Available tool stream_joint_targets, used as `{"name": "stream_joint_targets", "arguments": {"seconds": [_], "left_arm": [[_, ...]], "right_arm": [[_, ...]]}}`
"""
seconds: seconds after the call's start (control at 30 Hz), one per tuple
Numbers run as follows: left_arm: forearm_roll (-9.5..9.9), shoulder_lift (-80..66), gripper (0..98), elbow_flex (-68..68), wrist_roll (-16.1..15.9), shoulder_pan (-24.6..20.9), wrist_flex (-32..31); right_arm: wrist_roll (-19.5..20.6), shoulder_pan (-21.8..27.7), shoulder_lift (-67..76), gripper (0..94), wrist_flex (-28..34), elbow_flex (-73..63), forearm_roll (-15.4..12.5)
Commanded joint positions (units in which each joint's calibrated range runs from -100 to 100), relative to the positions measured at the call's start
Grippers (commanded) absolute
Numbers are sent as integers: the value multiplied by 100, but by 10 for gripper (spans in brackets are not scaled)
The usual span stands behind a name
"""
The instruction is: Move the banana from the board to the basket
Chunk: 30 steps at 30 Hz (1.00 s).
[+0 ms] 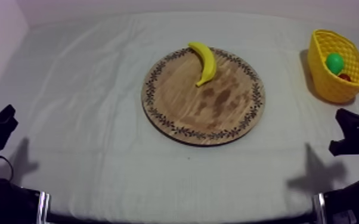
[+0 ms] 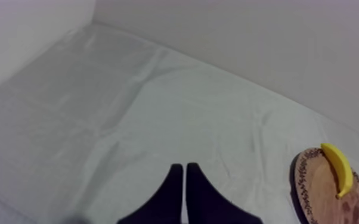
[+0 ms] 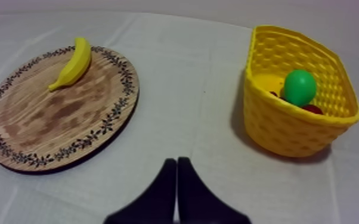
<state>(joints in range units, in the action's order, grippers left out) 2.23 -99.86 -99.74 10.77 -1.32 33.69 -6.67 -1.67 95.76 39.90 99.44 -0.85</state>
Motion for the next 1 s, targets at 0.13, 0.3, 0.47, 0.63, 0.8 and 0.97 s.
{"name": "stream_joint_targets", "arguments": {"seconds": [0.13,0.3,0.47,0.63,0.8,0.97], "left_arm": [[-1,3,1,-4,0,-2,2],[-1,3,1,-4,0,-2,2],[-1,3,1,-4,0,-2,2],[-1,3,1,-4,-1,-2,2],[-1,3,1,-4,0,-2,2],[-1,3,1,-4,0,-2,2]], "right_arm": [[-283,-2,0,3,-103,34,-10],[-283,-2,0,3,-103,34,-10],[-284,-2,0,4,-103,34,-10],[-521,-53,0,19,-103,34,-10],[-338,-72,0,7,-103,34,-10],[19,-305,-27,5,-306,34,26]]}}
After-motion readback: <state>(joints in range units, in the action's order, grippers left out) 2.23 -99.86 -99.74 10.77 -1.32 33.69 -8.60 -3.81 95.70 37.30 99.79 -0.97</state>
